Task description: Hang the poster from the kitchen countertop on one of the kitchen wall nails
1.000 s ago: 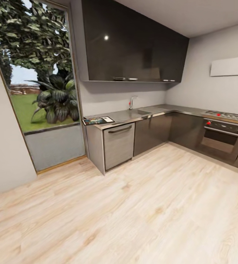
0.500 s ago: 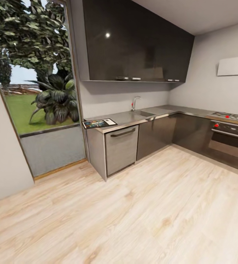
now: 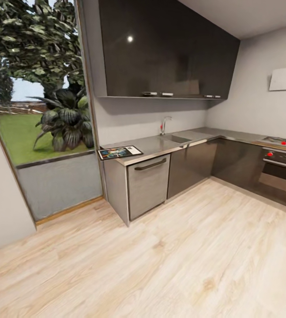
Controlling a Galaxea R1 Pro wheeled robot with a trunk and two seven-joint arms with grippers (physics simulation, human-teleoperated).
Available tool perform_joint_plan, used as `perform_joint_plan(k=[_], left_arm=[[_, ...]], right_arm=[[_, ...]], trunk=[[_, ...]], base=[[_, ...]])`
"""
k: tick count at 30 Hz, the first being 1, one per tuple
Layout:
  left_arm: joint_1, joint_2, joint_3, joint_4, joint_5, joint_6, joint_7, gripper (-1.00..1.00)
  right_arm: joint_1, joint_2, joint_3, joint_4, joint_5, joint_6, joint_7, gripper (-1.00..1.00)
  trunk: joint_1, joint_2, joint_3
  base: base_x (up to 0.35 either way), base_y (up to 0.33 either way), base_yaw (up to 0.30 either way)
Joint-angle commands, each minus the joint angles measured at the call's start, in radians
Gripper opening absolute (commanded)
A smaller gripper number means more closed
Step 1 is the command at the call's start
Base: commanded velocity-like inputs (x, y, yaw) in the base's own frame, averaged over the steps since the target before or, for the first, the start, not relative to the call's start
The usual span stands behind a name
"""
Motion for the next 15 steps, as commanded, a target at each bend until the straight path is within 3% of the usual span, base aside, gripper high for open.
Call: perform_joint_plan(k=[1,15], left_arm=[[0.0,0.0,0.002,-0.001,0.001,-0.002,0.0,1.0],[0.0,0.0,0.022,-0.001,0.001,-0.002,0.0,1.0]], right_arm=[[-0.001,0.0,0.001,0.001,0.009,-0.002,-0.005,1.0],[-0.001,0.0,0.001,0.001,0.009,-0.002,-0.005,1.0]], trunk=[[0.001,0.0,-0.001],[0.001,0.0,-0.001]], base=[[0.342,0.008,0.0],[0.342,0.001,0.0]])
